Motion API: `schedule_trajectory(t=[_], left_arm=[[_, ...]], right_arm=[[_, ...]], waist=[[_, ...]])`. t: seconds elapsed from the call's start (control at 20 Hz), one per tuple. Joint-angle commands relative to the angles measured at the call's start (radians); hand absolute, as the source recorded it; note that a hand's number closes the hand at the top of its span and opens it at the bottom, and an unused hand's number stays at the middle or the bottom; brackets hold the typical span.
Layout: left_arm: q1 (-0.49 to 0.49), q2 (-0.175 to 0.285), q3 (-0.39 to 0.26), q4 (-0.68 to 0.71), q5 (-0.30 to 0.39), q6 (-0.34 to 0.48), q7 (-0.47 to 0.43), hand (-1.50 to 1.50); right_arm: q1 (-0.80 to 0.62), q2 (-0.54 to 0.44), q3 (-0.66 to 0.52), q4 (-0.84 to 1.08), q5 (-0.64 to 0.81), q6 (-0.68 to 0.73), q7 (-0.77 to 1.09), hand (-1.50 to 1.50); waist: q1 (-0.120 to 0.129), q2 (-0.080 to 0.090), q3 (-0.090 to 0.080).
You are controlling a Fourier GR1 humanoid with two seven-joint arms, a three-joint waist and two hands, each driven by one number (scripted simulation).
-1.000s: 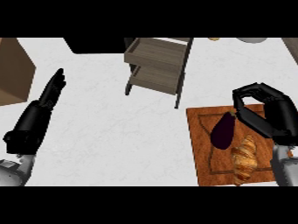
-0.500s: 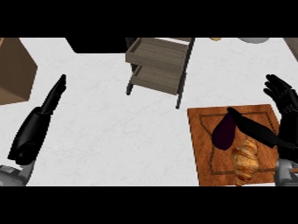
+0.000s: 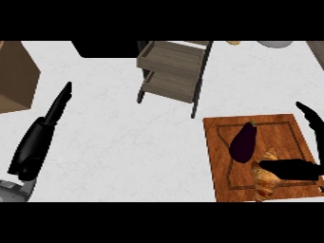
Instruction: Pick the croissant from the cutting board and place it in the tiered basket
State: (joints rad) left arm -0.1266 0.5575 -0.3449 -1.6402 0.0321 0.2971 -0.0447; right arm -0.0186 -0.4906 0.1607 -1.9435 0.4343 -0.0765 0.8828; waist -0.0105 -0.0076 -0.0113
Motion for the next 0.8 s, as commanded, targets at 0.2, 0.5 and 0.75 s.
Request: schedule_trajectory(t=[0.2, 0.5, 0.75], left_arm=[[0.001, -0.038, -0.022, 0.008, -0.024, 0.010, -0.017, 0.00], [0.003, -0.032, -0.009, 0.002, -0.012, -0.024, -0.032, 0.00], [-0.025, -0.052, -0.013, 0.039, -0.033, -0.013, -0.025, 0.00]], right_arm=[[-0.115, -0.095, 0.084, -0.186, 0.013, 0.308, 0.550, -1.50], [-0.178, 0.056, 0.177, -0.097, 0.139, 0.275, 0.603, -1.50], [-0.187, 0.108, 0.201, 0.036, 0.208, 0.323, 0.604, -1.50]], waist=[[0.015, 0.003, 0.002], [0.030, 0.005, 0.005], [0.022, 0.008, 0.004]])
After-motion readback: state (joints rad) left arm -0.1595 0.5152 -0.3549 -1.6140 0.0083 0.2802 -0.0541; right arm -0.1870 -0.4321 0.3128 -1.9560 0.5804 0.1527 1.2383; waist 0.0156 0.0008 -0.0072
